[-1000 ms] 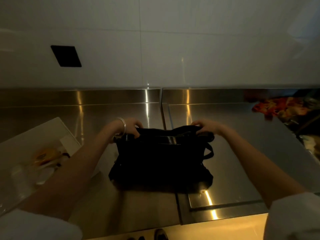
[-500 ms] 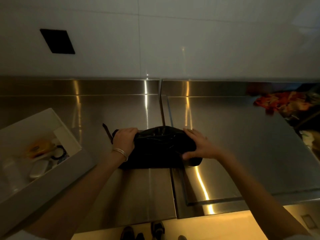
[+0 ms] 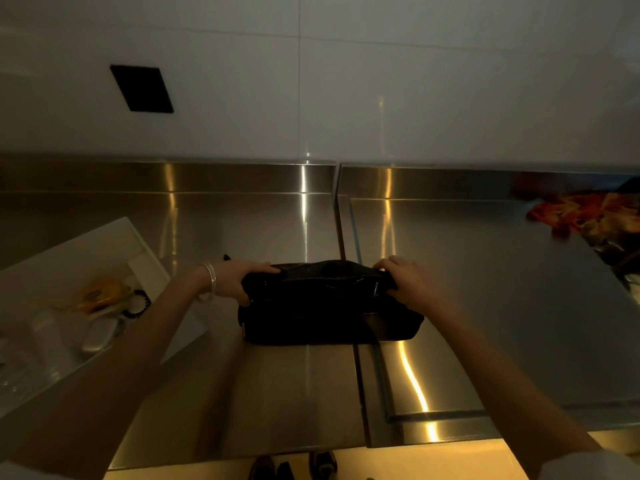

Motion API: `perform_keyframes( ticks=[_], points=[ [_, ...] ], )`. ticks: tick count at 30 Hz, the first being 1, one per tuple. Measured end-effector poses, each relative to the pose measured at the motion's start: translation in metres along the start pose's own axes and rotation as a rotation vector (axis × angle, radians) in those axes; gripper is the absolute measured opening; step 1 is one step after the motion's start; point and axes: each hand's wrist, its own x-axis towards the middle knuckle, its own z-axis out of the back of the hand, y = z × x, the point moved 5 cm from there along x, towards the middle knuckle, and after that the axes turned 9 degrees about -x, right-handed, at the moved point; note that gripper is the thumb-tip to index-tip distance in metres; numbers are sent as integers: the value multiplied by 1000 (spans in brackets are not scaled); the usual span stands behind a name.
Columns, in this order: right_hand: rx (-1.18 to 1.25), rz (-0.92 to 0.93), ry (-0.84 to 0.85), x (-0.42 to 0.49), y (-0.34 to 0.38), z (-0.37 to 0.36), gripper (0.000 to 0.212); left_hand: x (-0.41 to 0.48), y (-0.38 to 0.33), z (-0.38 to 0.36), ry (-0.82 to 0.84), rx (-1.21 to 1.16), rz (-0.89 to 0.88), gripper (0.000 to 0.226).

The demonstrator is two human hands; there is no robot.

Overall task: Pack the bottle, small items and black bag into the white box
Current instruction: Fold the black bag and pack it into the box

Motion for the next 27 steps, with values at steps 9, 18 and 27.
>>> perform_keyframes(
  ticks=[9, 18, 27],
  points=[
    [-165, -98, -217, -1, 19, -18, 31, 10, -7, -6, -391, 46, -125, 60],
    [187, 34, 348, -13, 10, -3, 96, 31, -20, -32, -371, 117, -40, 84],
    [-76, 89, 6, -11, 14, 13, 44, 14, -36, -31, -747, 386, -198, 34]
  ],
)
